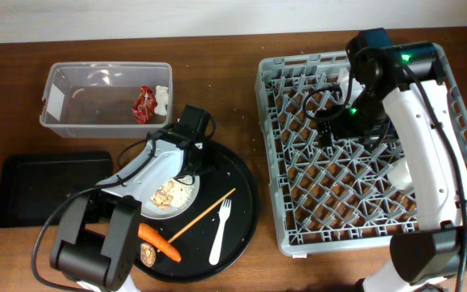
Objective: Sort waste into correct bins and load items into the dishwasher rack
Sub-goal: 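Grasp the grey plate rim with the left gripper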
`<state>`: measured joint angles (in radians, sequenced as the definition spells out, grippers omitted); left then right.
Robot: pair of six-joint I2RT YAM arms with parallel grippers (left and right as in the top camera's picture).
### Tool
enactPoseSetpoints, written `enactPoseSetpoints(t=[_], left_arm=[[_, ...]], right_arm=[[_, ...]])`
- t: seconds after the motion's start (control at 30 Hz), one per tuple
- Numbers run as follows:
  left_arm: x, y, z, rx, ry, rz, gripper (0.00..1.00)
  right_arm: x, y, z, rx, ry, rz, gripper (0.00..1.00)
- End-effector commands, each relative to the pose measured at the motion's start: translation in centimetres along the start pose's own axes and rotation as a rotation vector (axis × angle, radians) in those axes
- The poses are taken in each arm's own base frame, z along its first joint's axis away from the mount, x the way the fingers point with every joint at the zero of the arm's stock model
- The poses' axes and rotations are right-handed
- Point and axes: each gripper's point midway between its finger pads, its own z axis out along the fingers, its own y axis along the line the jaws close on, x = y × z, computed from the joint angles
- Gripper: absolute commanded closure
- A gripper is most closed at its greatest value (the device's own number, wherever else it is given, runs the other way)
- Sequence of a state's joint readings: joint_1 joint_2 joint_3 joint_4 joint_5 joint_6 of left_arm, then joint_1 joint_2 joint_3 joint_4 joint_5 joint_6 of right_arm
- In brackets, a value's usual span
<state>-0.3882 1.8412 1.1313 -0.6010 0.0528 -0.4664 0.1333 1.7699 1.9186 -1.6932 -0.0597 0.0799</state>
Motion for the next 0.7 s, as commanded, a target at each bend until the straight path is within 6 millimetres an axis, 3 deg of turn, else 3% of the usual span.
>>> enactPoseSetpoints(t=[0.0, 0.17, 0.23, 0.4, 0.67], left_arm=[[1.0, 0.2, 1.5, -0.015, 0.041, -0.007, 0.34], [3.0, 0.8, 2.4, -0.048, 0.124, -0.003, 0.39], [3.3, 0.9, 2.3, -0.056, 0.139, -0.004, 0.49], [4.2, 2.9, 2.0, -0.157, 0.163, 0.001, 0.57], [3.2, 2.8, 2.2, -0.156, 0.121, 0.003, 0.93]], right_arm=[[0.3, -0.3, -0.8, 0.01, -0.023, 0.008, 0.02], [0.3, -0.3, -0.8, 0.01, -0.024, 0.008, 0.02], [0.3, -0.3, -0.8, 0.01, -0.023, 0.008, 0.02], [0.3, -0.3, -0.8, 0.01, -0.023, 0.008, 0.03], [0.3, -0.2, -0.8, 0.006, -0.022, 0.008, 0.03]])
